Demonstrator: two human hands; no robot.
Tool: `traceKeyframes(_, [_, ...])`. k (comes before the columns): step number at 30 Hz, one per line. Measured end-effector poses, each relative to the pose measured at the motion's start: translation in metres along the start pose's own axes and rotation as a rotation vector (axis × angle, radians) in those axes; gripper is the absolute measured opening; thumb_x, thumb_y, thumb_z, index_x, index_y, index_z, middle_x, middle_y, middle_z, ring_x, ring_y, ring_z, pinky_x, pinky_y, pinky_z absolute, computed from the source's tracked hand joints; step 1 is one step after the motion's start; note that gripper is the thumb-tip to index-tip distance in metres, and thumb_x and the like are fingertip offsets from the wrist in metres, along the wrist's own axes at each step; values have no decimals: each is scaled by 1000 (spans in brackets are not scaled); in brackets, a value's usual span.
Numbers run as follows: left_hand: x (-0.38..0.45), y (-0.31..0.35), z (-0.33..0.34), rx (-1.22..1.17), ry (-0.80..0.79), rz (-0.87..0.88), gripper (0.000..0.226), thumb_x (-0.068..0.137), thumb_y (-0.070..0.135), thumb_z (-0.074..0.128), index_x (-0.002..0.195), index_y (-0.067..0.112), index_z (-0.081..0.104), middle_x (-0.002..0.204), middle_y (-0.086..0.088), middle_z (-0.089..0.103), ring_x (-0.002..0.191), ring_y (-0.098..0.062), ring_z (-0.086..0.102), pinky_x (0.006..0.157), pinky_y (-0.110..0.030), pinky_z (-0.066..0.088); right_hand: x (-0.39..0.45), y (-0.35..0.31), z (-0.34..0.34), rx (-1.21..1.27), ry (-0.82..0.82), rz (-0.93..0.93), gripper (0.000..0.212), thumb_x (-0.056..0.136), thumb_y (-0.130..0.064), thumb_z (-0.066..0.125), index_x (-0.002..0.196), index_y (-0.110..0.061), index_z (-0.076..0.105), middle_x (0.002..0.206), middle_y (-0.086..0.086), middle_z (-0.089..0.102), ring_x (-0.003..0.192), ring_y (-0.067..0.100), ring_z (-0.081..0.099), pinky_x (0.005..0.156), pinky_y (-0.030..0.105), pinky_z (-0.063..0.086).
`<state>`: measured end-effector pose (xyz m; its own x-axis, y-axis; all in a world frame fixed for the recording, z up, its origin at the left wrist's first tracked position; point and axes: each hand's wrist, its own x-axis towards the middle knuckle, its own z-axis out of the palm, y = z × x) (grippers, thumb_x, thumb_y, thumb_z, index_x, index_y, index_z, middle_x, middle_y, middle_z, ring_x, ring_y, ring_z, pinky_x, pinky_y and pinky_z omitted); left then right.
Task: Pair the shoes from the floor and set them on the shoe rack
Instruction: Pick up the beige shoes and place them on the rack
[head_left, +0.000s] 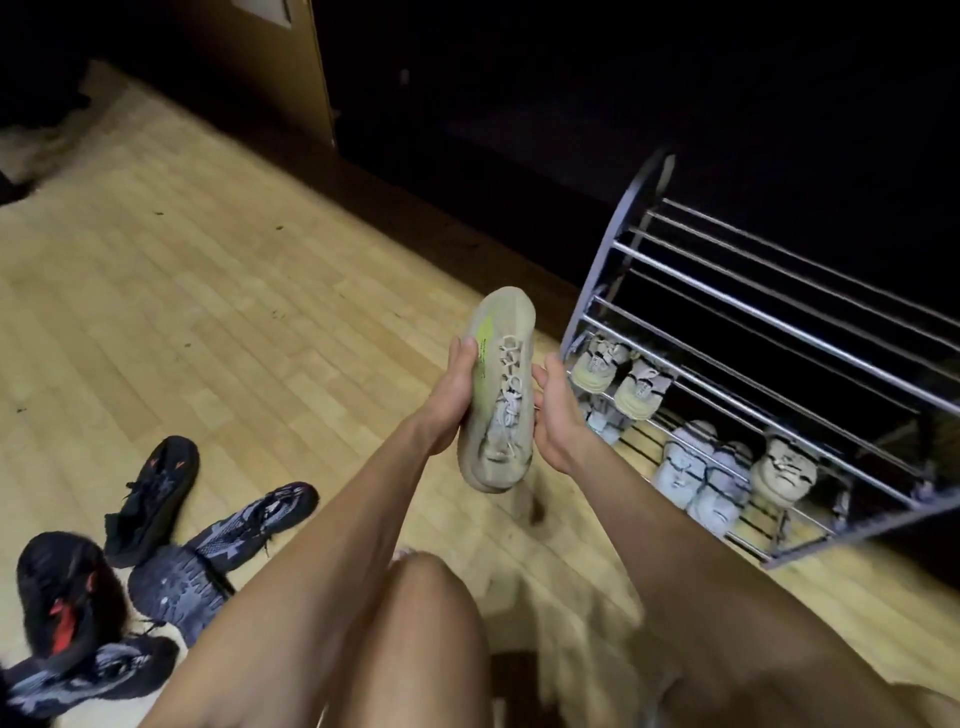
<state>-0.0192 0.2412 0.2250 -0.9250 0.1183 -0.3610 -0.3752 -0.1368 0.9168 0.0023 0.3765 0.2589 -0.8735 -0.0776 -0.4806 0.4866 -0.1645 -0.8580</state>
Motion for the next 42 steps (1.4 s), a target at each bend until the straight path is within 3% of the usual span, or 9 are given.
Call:
traceKeyframes(7, [30,-27,93,217,-165,-182,108,62,91,25,150,29,29,137,-1,56,114,-17,59,72,-37,54,-3,9,-106,58,108,33,45,107,-42,23,92,-23,60,84,0,66,76,10,63,49,16,51])
traceKeyframes(13, [43,-50,163,307,-228,-287,77,87,78,15,144,31,36,131,0,56,116,-20,54,96,-53,47,6,32,-169,26,165,40,62,103,-54,26,120,-12,68,114,14,73,99,27,72,79,35,60])
traceKeyframes(19, [65,-82,207,352,-237,-377,93,78,83,18,154,29,20,142,-3,50,121,-23,52,90,-49,47,14,46,-228,7,164,92,59,107,-46,17,101,-15,67,93,10,74,67,12,73,50,20,53])
traceKeyframes(24, [84,-114,246,254,-181,-328,81,95,66,28,155,28,-11,159,3,23,139,-21,36,110,-43,38,27,55,-268,19,229,136,59,107,-43,16,94,-18,68,77,2,74,60,9,71,46,18,51])
traceKeyframes(30, [119,-155,291,266,-176,-282,77,77,71,43,136,21,44,132,-4,58,120,-20,56,108,-45,41,58,61,-313,-78,443,180,58,98,-51,24,110,-15,68,107,15,72,95,30,68,89,44,55])
traceKeyframes(32, [133,-162,307,322,-192,-267,88,69,77,40,138,23,46,136,1,57,126,-20,53,113,-46,36,68,63,-329,-218,495,183,56,95,-48,25,117,-16,65,120,13,66,108,32,61,99,42,47])
traceKeyframes(37, [157,-147,346,444,-264,-133,68,99,54,29,154,14,21,148,8,34,137,-12,33,113,-25,18,97,60,-363,-352,565,117,42,102,-32,28,129,-12,53,123,9,55,107,27,50,84,31,30])
traceKeyframes(40, [186,-156,362,498,-223,-103,90,81,72,28,146,11,37,150,-8,43,137,-21,40,118,-43,26,117,60,-382,-338,610,52,39,104,-24,29,122,-3,56,127,22,57,107,32,52,84,35,37])
traceKeyframes(42, [204,-163,370,521,-226,-113,74,85,64,29,132,12,53,135,-9,56,125,-23,51,111,-44,35,127,61,-393,-281,618,63,42,106,-18,26,129,6,51,134,26,52,121,37,50,95,38,38])
